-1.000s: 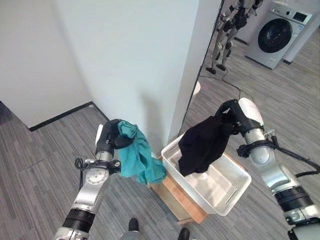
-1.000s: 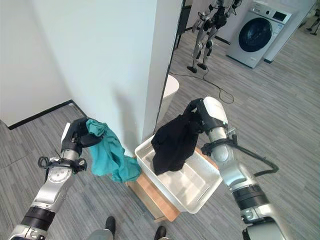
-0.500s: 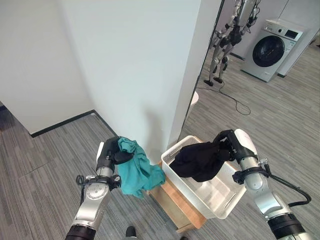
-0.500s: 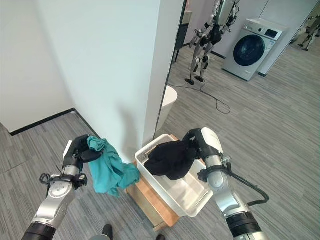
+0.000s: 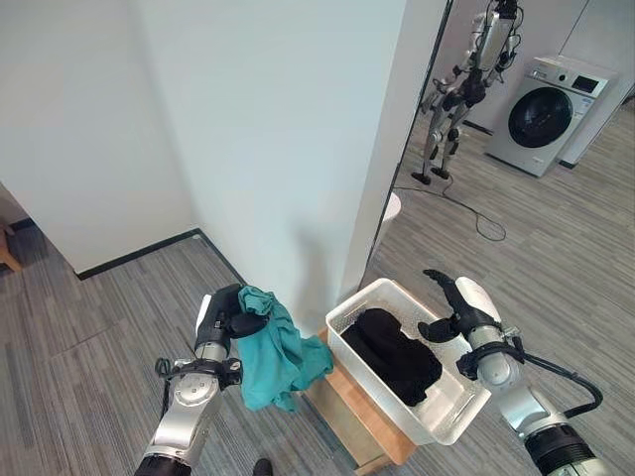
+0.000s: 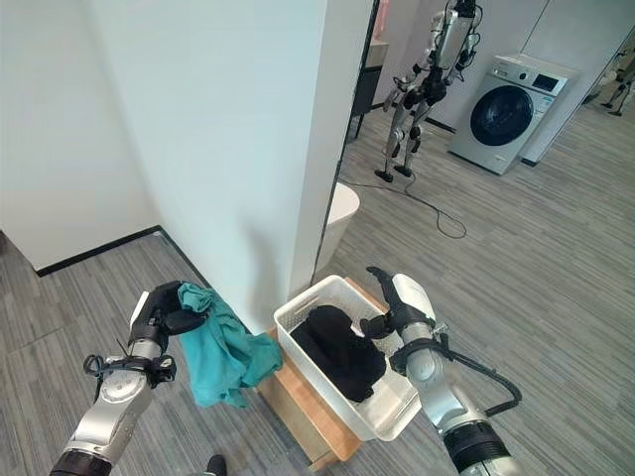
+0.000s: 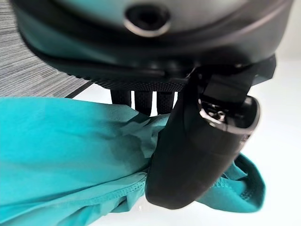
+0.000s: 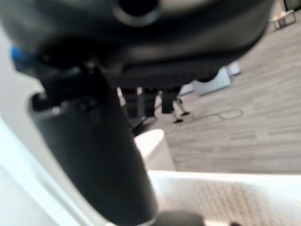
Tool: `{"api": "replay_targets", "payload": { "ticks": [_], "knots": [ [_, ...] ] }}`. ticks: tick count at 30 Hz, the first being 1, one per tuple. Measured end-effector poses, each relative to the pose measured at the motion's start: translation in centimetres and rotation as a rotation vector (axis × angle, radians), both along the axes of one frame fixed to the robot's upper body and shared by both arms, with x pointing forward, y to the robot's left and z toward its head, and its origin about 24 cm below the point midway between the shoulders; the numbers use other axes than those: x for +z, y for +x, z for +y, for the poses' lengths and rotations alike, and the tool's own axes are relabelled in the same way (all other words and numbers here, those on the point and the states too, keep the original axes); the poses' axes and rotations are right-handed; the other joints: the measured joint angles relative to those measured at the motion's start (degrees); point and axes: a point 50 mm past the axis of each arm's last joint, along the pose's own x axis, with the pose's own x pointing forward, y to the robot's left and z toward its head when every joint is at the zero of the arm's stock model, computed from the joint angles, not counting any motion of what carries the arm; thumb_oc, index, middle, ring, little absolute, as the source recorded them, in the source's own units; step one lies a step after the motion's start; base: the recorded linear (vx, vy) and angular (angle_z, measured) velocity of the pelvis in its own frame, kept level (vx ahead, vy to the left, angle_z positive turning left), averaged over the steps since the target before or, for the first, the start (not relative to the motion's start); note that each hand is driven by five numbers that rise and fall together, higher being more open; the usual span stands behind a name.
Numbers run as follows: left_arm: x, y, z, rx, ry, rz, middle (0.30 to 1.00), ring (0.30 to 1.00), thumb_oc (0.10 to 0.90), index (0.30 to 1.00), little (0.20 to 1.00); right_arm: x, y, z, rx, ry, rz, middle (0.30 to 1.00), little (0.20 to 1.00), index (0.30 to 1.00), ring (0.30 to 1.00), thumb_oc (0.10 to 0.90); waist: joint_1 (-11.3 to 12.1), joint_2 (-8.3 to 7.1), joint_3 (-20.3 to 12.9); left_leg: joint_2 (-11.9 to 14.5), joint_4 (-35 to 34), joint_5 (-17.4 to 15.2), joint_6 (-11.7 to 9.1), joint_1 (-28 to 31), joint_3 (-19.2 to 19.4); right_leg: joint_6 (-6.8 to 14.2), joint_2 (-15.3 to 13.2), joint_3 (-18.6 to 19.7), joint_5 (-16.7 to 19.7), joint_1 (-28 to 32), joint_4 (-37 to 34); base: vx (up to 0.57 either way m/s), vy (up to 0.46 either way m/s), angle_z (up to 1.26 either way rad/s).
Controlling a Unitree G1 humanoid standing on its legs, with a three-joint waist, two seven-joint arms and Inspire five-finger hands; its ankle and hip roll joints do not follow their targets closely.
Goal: Pick up bed clothes into laundry basket.
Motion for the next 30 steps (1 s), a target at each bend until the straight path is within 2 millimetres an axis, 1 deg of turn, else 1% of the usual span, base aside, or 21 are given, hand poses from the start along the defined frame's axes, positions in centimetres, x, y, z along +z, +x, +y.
{"api": "replay_targets", "payload": {
  "ticks": [1, 5, 7, 9, 12, 14, 16, 17, 18, 19, 21, 22, 23, 24, 26, 28, 30],
  "knots": [
    [0.0, 0.0, 0.1, 0.004, 0.003, -0.002, 0.3, 0.3, 0.4, 0.3, 0.3, 0.2, 0.1, -0.1, -0.002, 0.0, -0.006, 0.9, 0.9, 0.9, 0.9, 0.8, -0.02, 0.04, -0.03, 0.01, 0.0, 0.01, -0.01, 0.02, -0.01, 0.0, 0.0, -0.06, 0.0, 0.04, 0.0, -0.01, -0.009, 0.04],
    [0.5, 0.1, 1.1, 0.061, 0.047, -0.023, 0.3, 0.3, 0.4, 0.3, 0.3, 1.3, 0.3, -1.3, -0.066, 0.014, -0.067, 0.9, 0.9, 0.9, 0.9, 0.8, -0.3, 0.36, -0.29, -0.02, 0.01, 0.11, -0.16, 0.27, -0.02, 0.02, -0.12, -0.41, -0.01, 0.16, -0.02, -0.02, 0.012, 0.06],
    [1.4, 0.5, 1.3, 0.075, 0.063, -0.055, 0.3, 0.3, 0.4, 0.3, 0.3, 1.9, 0.2, -2.3, -0.122, 0.017, -0.116, 0.9, 0.9, 0.9, 0.9, 0.8, -0.91, 0.61, -0.42, -0.1, 0.0, 0.42, -0.16, -0.06, -0.04, 0.12, -0.32, -1.01, -0.06, 0.1, -0.03, -0.02, 0.018, 0.11],
    [2.7, 1.2, 0.9, 0.064, 0.073, -0.108, 0.3, 0.3, 0.4, 0.3, 0.3, 2.1, -0.4, -3.5, -0.184, 0.019, -0.15, 0.9, 0.9, 0.9, 0.9, 0.8, -1.23, 0.78, -0.52, -0.13, 0.0, 0.56, -0.23, -0.22, 0.15, 0.14, -0.4, -1.0, -0.06, -0.01, -0.07, -0.02, 0.034, 0.03],
    [5.6, 2.7, -1.1, -0.013, 0.07, -0.225, 0.3, 0.3, 0.4, 0.3, 0.3, 1.7, -1.6, -5.3, -0.281, 0.039, -0.176, 0.9, 0.9, 0.9, 0.9, 0.8, -2.32, 1.2, -0.67, -0.21, 0.02, 1.13, 0.07, -0.44, 1.06, 0.34, -0.63, -0.9, -0.02, -0.29, -0.06, -0.02, 0.042, 0.01],
    [7.8, 4.3, -3.4, -0.083, 0.04, -0.31, 0.3, 0.3, 0.4, 0.3, 0.3, 0.0, -2.7, -6.7, -0.37, 0.049, -0.137, 0.9, 0.9, 0.9, 0.9, 0.8, -4.18, 1.68, -0.94, -0.34, -0.02, 1.07, 0.14, -0.08, 1.53, 0.61, -0.84, -0.49, -0.06, -0.23, -0.35, -0.01, 0.031, -0.1],
    [8.8, 4.6, -5.0, -0.151, 0.02, -0.347, 0.3, 0.3, 0.4, 0.3, 0.3, -1.4, -4.2, -7.5, -0.427, 0.053, -0.106, 0.9, 0.9, 0.9, 0.9, 0.8, -5.14, 2.18, -1.26, -0.33, -0.04, 1.02, 0.18, 0.14, 2.28, 0.85, -0.85, 0.47, -0.21, -0.41, -0.36, -0.02, 0.011, -0.2],
    [9.4, 4.4, -6.2, -0.209, -0.001, -0.375, 0.3, 0.3, 0.4, 0.3, 0.3, -2.5, -5.5, -8.0, -0.464, 0.051, -0.063, 0.9, 0.9, 0.9, 0.9, 0.8, -6.13, 2.9, -1.65, -0.3, -0.02, 0.85, 0.31, 0.4, 3.02, 0.88, -0.9, 0.96, -0.2, -0.66, -0.36, 0.0, 0.009, -0.25],
    [10.2, 4.7, -7.6, -0.268, -0.007, -0.4, 0.3, 0.3, 0.4, 0.3, 0.3, -4.1, -7.0, -8.8, -0.512, 0.039, 0.009, 0.9, 0.9, 0.9, 0.9, 0.8, -7.42, 3.69, -2.14, -0.31, -0.04, 0.75, 0.39, 0.36, 3.16, 0.89, -0.89, 1.34, -0.2, -0.73, -0.36, -0.01, 0.006, -0.28],
    [10.6, 4.9, -8.3, -0.295, -0.011, -0.413, 0.3, 0.3, 0.4, 0.3, 0.3, -4.7, -7.7, -9.1, -0.536, 0.034, 0.044, 0.9, 0.9, 0.9, 0.9, 0.8, -8.54, 4.0, -2.33, -0.28, -0.04, 0.68, 0.31, 0.51, 3.6, 0.9, -0.91, 1.8, -0.2, -1.01, -0.37, -0.01, 0.016, -0.25],
    [12.0, 5.6, -10.0, -0.348, -0.012, -0.46, 0.3, 0.3, 0.4, 0.3, 0.3, -6.1, -9.2, -9.9, -0.59, 0.019, 0.123, 0.9, 0.9, 0.9, 0.9, 0.8, -10.25, 5.31, -2.62, -0.12, -0.05, 0.58, 0.27, 0.77, 4.83, 1.13, -0.82, 2.97, 0.02, -1.46, -0.38, 0.0, 0.018, -0.36],
    [12.8, 6.0, -10.8, -0.367, -0.015, -0.483, 0.3, 0.3, 0.4, 0.3, 0.3, -6.5, -9.9, -10.3, -0.612, 0.011, 0.148, 0.9, 0.9, 0.9, 0.9, 0.8, -11.42, 6.13, -2.58, 0.0, -0.04, 0.35, 0.08, 1.4, 5.71, 1.16, -0.75, 3.89, 0.03, -1.51, -0.39, 0.0, 0.009, -0.26],
    [12.8, 6.0, -10.8, -0.367, -0.015, -0.483, 0.3, 0.3, 0.4, 0.3, 0.3, -6.5, -9.9, -10.3, -0.612, 0.011, 0.148, 0.9, 0.9, 0.9, 0.9, 0.8, -11.42, 6.13, -2.58, 0.0, -0.04, 0.35, 0.08, 1.4, 5.71, 1.16, -0.75, 3.89, 0.03, -1.51, -0.39, -0.01, 0.007, -0.45],
    [14.2, 6.8, -11.9, -0.389, -0.013, -0.525, 0.3, 0.3, 0.4, 0.3, 0.3, -6.5, -10.7, -10.9, -0.625, -0.008, 0.163, 0.9, 0.9, 0.9, 0.9, 0.8, -13.3, 7.4, -2.45, 0.22, -0.08, -0.31, -0.1, 1.68, 7.16, 1.32, -0.55, 5.38, 0.11, -1.75, -0.4, 0.0, -0.008, -0.45],
    [15.5, 7.3, -13.1, -0.411, -0.008, -0.563, 0.3, 0.3, 0.4, 0.3, 0.3, -6.4, -11.0, -11.3, -0.65, -0.001, 0.158, 0.9, 0.9, 0.9, 0.9, 0.8, -14.73, 8.65, -2.62, 0.59, -0.06, -0.54, -0.17, 1.99, 8.45, 1.32, -0.18, 6.9, 0.09, -2.43, -0.41, 0.01, -0.012, -0.42],
    [16.1, 8.1, -14.1, -0.412, 0.025, -0.578, 0.3, 0.3, 0.4, 0.3, 0.3, -6.3, -11.0, -11.4, -0.664, 0.005, 0.142, 0.9, 0.9, 0.9, 0.9, 0.8, -15.39, 9.25, -2.84, 0.98, -0.06, -0.48, -0.32, 1.76, 9.18, 1.08, 0.12, 7.22, -0.05, -3.06, -0.4, 0.01, -0.015, -0.2],
    [16.1, 8.9, -14.6, -0.403, 0.059, -0.566, 0.3, 0.3, 0.4, 0.3, 0.3, -6.2, -11.1, -11.4, -0.67, 0.009, 0.134, 0.9, 0.9, 0.9, 0.9, 0.8, -15.62, 9.38, -2.92, 1.28, -0.06, -0.38, -0.48, 1.55, 9.44, 1.08, 0.42, 7.39, -0.04, -3.48, -0.4, 0.01, -0.025, -0.14]
  ]
}}
